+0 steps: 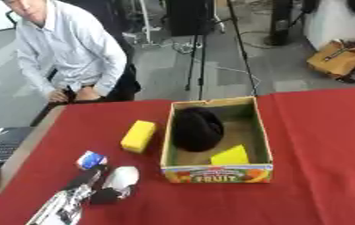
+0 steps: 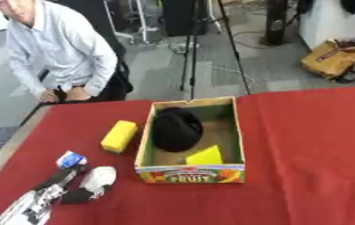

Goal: Pick up objects on the table and place them in the box.

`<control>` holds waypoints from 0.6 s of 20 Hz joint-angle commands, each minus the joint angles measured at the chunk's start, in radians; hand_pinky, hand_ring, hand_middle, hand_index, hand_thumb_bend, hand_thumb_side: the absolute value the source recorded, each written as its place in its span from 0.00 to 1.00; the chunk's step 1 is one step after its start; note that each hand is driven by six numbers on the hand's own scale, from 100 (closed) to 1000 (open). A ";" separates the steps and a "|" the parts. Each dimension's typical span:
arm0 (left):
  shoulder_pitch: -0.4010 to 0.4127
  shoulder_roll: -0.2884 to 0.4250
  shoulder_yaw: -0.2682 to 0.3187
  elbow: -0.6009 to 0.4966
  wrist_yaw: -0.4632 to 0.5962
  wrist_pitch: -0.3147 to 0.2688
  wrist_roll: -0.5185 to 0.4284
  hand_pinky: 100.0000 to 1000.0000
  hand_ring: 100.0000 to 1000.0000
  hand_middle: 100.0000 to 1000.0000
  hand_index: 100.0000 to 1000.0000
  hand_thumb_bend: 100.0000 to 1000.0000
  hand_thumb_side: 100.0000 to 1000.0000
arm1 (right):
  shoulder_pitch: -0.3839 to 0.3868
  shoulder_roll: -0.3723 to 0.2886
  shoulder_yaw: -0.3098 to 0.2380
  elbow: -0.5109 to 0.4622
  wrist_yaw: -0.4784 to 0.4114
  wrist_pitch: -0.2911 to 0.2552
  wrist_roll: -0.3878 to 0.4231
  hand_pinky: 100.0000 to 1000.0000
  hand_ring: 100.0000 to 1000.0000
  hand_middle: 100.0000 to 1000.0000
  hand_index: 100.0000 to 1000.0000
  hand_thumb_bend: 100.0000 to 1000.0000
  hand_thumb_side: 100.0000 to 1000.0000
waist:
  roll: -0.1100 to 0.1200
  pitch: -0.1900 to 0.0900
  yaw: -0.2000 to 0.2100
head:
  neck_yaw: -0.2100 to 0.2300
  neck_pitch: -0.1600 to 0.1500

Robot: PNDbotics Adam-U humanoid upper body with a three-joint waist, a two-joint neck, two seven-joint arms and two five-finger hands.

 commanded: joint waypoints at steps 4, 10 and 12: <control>-0.034 0.007 0.019 0.025 0.026 -0.033 -0.002 1.00 1.00 1.00 1.00 0.55 0.66 | -0.008 -0.007 -0.001 -0.022 -0.008 -0.015 -0.021 0.70 0.66 0.54 0.52 0.00 0.93 | -0.008 -0.011 -0.003 | 0.007 -0.017; -0.049 0.004 0.022 0.065 0.019 -0.050 -0.017 1.00 1.00 1.00 1.00 0.55 0.66 | -0.010 -0.007 -0.003 -0.022 -0.012 -0.017 -0.021 0.70 0.66 0.53 0.52 0.00 0.93 | -0.008 -0.010 -0.011 | 0.011 -0.019; -0.052 0.003 0.023 0.074 0.018 -0.053 -0.021 1.00 1.00 1.00 1.00 0.55 0.66 | -0.010 -0.006 -0.003 -0.022 -0.013 -0.017 -0.021 0.70 0.66 0.53 0.52 0.00 0.93 | -0.009 -0.009 -0.012 | 0.013 -0.019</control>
